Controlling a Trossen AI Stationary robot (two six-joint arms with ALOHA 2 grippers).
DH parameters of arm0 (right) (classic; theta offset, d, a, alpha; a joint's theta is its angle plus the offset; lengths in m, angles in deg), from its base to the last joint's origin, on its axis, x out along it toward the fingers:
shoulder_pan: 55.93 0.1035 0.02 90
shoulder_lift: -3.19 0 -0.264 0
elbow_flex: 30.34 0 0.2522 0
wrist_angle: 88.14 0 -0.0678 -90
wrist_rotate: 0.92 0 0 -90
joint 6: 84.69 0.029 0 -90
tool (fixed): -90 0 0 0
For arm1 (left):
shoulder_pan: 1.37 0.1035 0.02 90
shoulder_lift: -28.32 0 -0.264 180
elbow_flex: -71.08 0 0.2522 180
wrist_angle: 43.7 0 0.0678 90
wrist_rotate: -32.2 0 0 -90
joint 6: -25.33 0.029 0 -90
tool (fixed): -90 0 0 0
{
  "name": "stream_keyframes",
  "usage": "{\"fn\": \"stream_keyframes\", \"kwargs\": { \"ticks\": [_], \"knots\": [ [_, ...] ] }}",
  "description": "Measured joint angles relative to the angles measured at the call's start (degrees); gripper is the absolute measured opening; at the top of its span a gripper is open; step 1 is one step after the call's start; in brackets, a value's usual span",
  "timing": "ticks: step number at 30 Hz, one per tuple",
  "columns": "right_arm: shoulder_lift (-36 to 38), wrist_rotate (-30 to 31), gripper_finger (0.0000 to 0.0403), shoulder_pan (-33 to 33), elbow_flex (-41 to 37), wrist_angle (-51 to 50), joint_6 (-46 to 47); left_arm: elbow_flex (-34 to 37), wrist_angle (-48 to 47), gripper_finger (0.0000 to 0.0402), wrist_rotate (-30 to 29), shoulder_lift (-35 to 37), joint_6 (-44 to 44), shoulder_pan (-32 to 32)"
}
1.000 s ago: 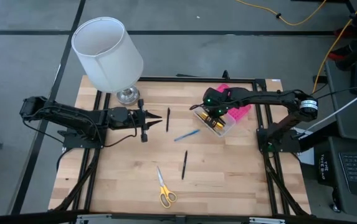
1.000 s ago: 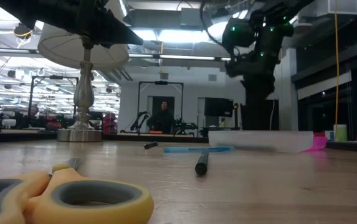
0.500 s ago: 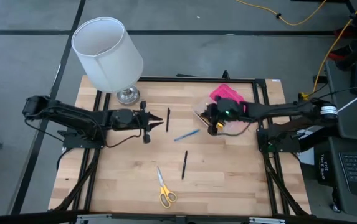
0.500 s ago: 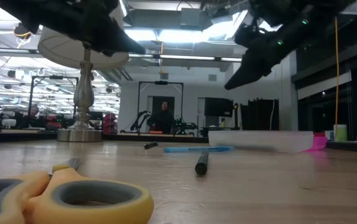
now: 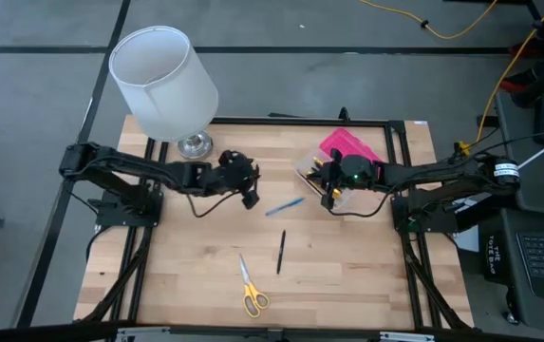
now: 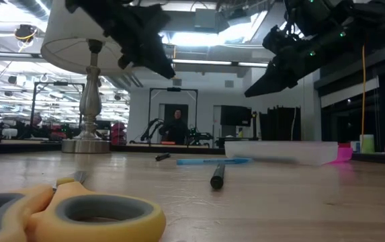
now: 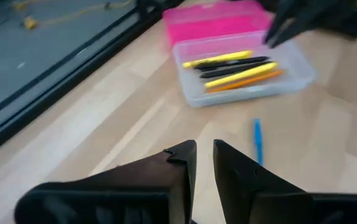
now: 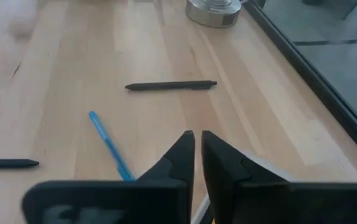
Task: Pick & place school supplies into a supply box
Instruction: Put the black pen into the pink supply box
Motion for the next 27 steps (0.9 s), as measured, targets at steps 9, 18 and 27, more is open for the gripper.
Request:
{"fn": "stream_keyframes", "kwargs": {
  "ticks": [9,18,27],
  "knots": [
    [0.0,0.0,0.0039,0.0,0.0,-0.3,-0.1,-7.7,-10.8,0.0054,-0.5,-8.9,-13.8,3.3],
    [0.0,0.0,0.0039,0.0,0.0,-0.4,-0.2,-7.7,-12.8,0.0063,7.6,-16.1,-19.7,8.0],
    [0.0,-0.1,0.0039,0.0,0.0,-0.4,0.0,-7.7,-12.9,0.0065,12.8,-20.8,-22.5,10.8]
  ]
}}
